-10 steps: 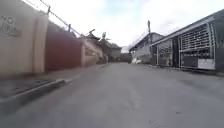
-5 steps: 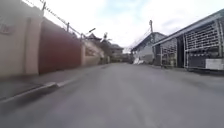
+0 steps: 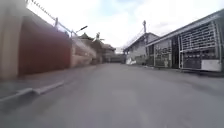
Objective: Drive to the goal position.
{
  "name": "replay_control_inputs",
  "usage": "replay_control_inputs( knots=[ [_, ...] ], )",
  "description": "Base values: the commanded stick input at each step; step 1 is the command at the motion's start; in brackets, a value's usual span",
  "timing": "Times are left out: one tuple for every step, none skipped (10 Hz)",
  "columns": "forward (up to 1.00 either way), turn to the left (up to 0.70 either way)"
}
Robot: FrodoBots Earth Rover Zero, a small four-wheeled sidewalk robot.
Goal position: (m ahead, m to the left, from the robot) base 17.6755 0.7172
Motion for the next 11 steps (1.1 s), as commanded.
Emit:
replay_control_inputs(
  knots=[
    [1.0, 0.0],
    [1.0, 0.0],
    [1.0, 0.0],
    [1.0, 0.0],
    [1.0, 0.0],
    [1.0, 0.0],
    [1.0, 0.0],
    [1.0, 0.0],
    [1.0, 0.0],
    [1.0, 0.0],
    [1.0, 0.0]
  ],
)
